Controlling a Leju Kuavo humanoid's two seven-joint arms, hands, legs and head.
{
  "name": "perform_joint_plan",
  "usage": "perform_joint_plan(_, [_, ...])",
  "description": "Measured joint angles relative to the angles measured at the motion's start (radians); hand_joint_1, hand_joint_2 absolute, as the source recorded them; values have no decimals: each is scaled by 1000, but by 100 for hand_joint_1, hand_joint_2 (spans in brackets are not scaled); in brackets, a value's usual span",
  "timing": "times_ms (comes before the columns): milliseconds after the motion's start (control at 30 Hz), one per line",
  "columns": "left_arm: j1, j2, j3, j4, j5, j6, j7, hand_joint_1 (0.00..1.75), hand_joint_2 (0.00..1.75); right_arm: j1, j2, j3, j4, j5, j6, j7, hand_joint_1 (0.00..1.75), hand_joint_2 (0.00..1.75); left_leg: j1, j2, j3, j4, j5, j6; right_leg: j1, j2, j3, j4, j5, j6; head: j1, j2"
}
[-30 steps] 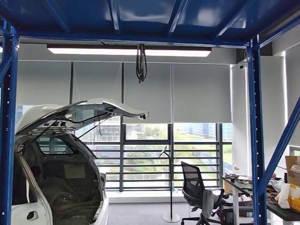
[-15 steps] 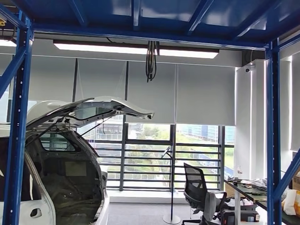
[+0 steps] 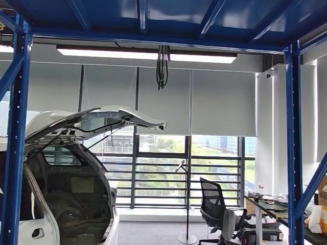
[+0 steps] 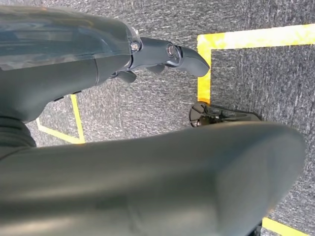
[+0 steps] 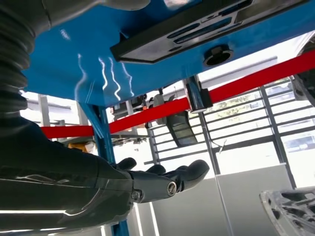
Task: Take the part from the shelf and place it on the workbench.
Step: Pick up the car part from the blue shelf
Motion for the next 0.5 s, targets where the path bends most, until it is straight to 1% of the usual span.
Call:
perform_joint_plan(100, [0, 0, 0, 0, 0, 0, 0, 0, 0, 0, 7, 9, 11, 6, -1, 4, 0, 175, 1, 0, 0, 0, 0, 0, 1, 0, 0, 0, 0, 0, 0, 0])
perform_joint_plan(200, [0, 0, -1, 0, 0, -2, -2, 0, 0, -4, 12, 17, 24, 52, -7, 23, 0, 175, 1, 0, 0, 0, 0, 0, 1, 0, 0, 0, 0, -1, 0, 0])
perform_joint_plan(333, [-1, 0, -7, 0, 0, -5, -8, 0, 0, -20, 22, 27, 64, 190, -37, 87, 0, 175, 1, 0, 0, 0, 0, 0, 1, 0, 0, 0, -1, -1, 0, 0])
perform_joint_plan(500, [-3, 0, -18, 0, 0, -5, -9, 0, 0, -29, 50, 28, 126, 350, -82, 161, 0, 175, 1, 0, 0, 0, 0, 0, 1, 0, 0, 0, 0, -1, 0, 0])
